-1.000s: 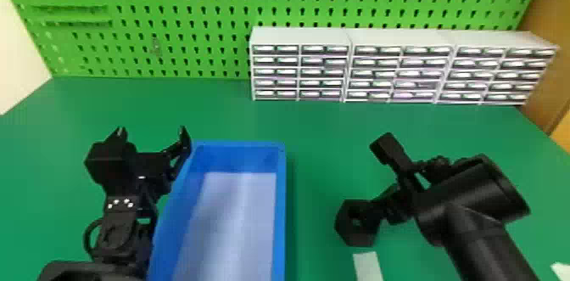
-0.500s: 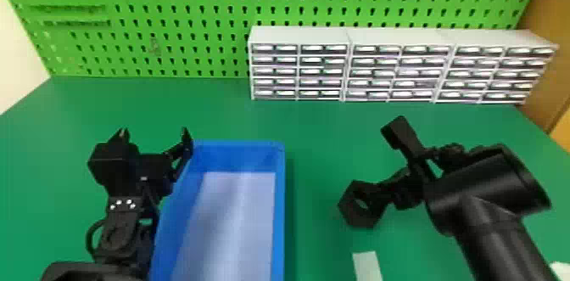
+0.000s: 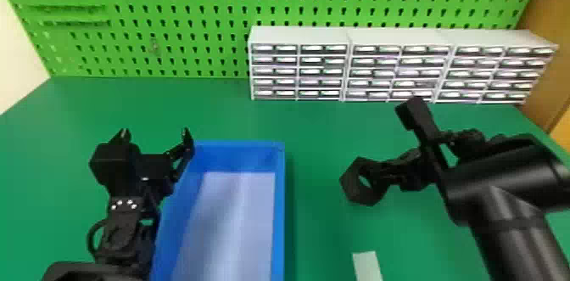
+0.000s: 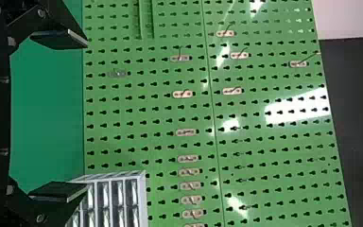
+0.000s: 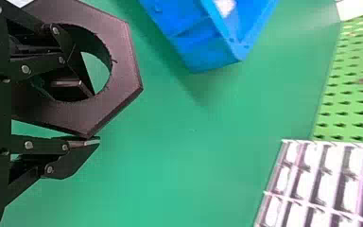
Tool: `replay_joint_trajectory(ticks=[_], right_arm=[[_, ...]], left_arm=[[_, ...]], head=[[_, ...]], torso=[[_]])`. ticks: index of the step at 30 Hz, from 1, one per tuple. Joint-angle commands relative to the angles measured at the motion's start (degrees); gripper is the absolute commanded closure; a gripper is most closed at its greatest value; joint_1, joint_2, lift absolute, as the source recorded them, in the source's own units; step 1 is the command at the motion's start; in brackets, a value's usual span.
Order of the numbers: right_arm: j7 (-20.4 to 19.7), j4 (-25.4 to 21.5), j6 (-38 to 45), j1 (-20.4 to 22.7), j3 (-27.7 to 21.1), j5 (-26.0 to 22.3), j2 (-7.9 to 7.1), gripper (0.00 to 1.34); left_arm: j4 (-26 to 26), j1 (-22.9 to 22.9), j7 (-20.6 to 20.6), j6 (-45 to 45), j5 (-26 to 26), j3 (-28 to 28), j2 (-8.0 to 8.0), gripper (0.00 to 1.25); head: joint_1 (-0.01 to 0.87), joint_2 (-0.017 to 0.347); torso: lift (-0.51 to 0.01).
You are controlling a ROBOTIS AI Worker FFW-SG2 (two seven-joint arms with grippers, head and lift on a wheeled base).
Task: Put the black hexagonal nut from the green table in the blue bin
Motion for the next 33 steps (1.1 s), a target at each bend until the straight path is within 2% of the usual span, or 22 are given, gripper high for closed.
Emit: replay_joint_trajectory(ticks=[1, 8, 14, 21, 33], right_arm=[[-1.8, -4.1, 0.0, 0.9, -1.5, -3.9, 0.17, 1.04], [-3.3, -8.7, 0.7, 1.1, -1.6, -10.0, -0.01, 1.04], [-4.9, -11.7, 1.9, 0.7, 0.1, -15.7, -0.45, 1.04], [-6.1, -12.1, 2.7, 0.1, 3.6, -21.2, -1.15, 1.04], [-8.3, -12.1, 3.7, -1.2, 9.6, -26.9, -1.68, 1.04]], left_arm=[[0.0, 0.0, 0.0, 0.0, 0.0, 0.0, 0.0, 0.21], [0.0, 0.0, 0.1, 0.0, 0.0, -0.2, 0.0, 0.21], [0.0, -0.1, 0.1, 0.0, 0.0, -0.2, 0.0, 0.21], [0.0, -0.1, 0.1, 0.0, 0.1, 0.0, 0.0, 0.21], [0.0, -0.2, 0.1, 0.0, 0.1, 0.2, 0.0, 0.21]], head=[[0.657, 0.057], [0.657, 0.057], [0.657, 0.057], [0.657, 0.057], [0.657, 0.057]], torso=[[-0.095], [-0.095], [-0.095], [-0.095], [-0.095]])
